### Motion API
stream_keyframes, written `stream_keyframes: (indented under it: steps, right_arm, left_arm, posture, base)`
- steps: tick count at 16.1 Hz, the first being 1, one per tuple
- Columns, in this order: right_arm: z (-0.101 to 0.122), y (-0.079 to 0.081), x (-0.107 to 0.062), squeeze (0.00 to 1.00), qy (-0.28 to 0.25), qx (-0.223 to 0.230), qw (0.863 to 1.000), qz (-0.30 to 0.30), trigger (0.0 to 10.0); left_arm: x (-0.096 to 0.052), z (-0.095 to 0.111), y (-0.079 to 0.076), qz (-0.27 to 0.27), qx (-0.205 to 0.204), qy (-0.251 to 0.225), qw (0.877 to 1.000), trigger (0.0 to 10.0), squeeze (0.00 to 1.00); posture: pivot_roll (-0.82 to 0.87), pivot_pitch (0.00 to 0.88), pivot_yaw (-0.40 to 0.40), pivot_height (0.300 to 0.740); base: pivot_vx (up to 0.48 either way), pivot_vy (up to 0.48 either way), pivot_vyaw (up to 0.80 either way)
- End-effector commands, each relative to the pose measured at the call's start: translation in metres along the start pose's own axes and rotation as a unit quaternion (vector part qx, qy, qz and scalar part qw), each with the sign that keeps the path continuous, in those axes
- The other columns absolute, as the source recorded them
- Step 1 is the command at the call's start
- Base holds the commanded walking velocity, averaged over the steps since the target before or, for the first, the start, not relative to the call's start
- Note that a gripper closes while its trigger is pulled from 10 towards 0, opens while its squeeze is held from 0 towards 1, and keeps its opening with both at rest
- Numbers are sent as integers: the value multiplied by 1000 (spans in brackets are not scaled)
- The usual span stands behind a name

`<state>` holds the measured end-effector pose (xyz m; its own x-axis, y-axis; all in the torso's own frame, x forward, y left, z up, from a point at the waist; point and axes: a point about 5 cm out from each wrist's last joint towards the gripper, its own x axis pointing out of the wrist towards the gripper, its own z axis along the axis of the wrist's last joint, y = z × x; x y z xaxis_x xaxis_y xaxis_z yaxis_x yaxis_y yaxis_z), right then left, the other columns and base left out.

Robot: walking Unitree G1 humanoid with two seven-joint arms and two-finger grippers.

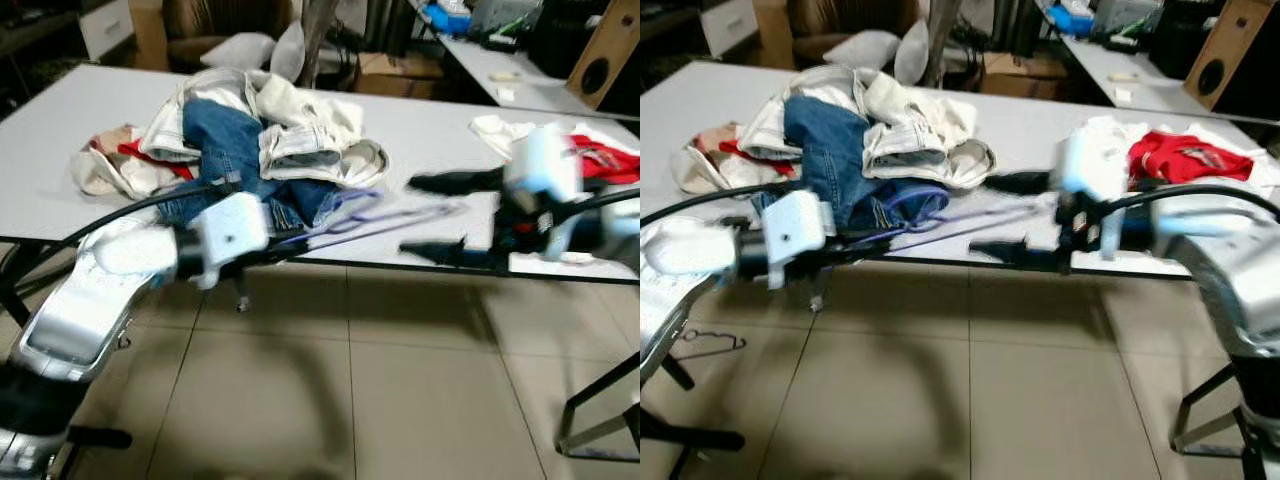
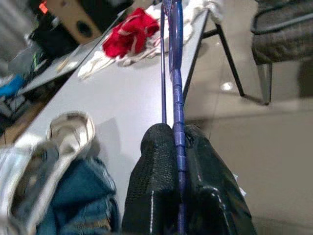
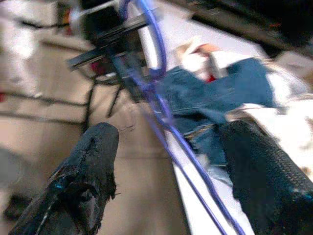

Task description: Hang hanger

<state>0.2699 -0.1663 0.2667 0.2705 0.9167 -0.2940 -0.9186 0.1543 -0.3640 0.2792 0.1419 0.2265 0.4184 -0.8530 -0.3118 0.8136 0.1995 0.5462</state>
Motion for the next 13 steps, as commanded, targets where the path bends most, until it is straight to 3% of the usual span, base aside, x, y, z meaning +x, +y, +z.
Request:
stream_keyframes:
  steps: [1, 2, 3, 4, 5, 13]
  right_arm:
    - [-2, 0, 4, 0, 21, -18, 999, 27, 10000]
    - [-6, -1, 9, 0, 33, -26, 998, 37, 10000]
    - [-7, -3, 12, 0, 35, -26, 998, 45, 9137]
    - [-7, -3, 14, 0, 30, -22, 998, 58, 2667]
    - [-6, -4, 16, 0, 25, -17, 997, 65, 0]
    - [-7, -5, 26, 0, 24, -19, 996, 87, 0]
  left_arm:
    - [4, 3, 2, -15, 34, 9, 999, 0, 0]
    - [6, 6, 3, -23, 58, 13, 998, 0, 0]
    - [7, 6, 3, -33, 75, 24, 996, 0, 0]
    - [8, 7, 4, -36, 85, 29, 995, 0, 0]
    - [9, 7, 5, -35, 92, 31, 995, 0, 0]
    - [13, 13, 11, -36, 111, 15, 993, 0, 0]
  posture:
    - [52, 0, -101, 740]
    - [53, 0, -101, 740]
    - [55, 0, -103, 740]
    - [57, 0, -106, 740]
    - [58, 0, -106, 740]
    - [58, 0, -105, 740]
  base:
    - [0, 0, 0]
    - [0, 0, 0]
    - [0, 0, 0]
    - [0, 0, 0]
    - [0, 0, 0]
    - [0, 0, 0]
